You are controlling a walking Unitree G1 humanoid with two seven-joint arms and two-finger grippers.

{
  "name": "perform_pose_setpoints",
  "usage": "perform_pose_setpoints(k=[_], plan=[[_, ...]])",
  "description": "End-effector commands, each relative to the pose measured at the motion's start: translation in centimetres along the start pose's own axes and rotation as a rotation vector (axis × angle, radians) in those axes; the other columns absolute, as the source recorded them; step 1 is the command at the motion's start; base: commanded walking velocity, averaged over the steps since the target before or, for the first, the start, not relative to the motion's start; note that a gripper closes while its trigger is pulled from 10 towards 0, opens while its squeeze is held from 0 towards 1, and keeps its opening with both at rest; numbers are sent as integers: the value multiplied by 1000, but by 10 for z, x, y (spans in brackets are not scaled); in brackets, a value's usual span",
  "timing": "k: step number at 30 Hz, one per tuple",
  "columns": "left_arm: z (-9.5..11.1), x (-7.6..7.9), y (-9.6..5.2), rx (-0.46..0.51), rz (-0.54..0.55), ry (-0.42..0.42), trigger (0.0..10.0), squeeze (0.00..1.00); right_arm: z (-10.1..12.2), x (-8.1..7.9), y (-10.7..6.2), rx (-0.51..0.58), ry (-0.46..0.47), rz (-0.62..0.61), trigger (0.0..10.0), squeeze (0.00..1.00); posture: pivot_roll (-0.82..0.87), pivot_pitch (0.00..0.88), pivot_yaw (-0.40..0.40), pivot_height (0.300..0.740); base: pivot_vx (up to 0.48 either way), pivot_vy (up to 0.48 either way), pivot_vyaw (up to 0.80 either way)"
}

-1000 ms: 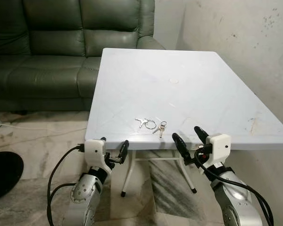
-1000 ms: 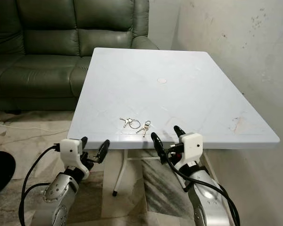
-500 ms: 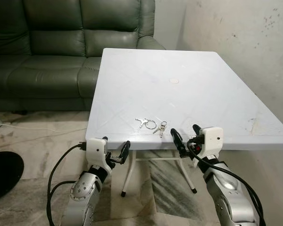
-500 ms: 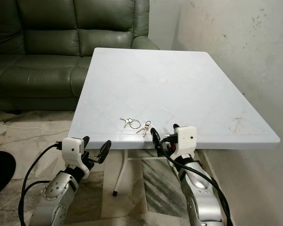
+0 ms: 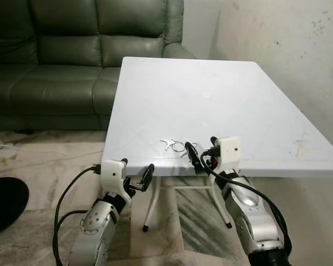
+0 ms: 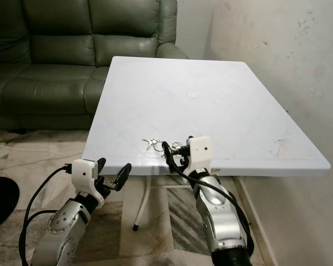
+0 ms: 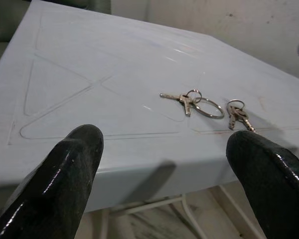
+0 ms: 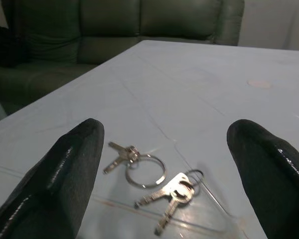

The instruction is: Hang keys on a hook

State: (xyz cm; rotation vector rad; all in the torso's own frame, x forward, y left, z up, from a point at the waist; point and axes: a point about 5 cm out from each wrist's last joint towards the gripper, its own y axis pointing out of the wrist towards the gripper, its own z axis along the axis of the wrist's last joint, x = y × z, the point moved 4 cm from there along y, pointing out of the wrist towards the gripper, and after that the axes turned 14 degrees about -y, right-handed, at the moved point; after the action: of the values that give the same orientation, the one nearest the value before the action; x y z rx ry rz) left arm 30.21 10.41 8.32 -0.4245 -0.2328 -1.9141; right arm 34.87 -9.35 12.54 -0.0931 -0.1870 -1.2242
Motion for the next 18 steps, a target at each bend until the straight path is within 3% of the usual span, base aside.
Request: perform_pose_setpoints(k=[1,11,18], plan=[[4,6,-2,-1,-22,6,10000,0,2,2,3,5,-15,-10,10000,0,49,66,-94,740,0,0,0],[10,13,-19,4,5,-13,10000,0,12,7,17,17,-32,-15,10000,0,73,153,-110,740,0,0,0],[9,17,-31,-20,32,-24,10000,0,17,-2,31,7,4,20,10000,0,88,210,-120,740,0,0,0]])
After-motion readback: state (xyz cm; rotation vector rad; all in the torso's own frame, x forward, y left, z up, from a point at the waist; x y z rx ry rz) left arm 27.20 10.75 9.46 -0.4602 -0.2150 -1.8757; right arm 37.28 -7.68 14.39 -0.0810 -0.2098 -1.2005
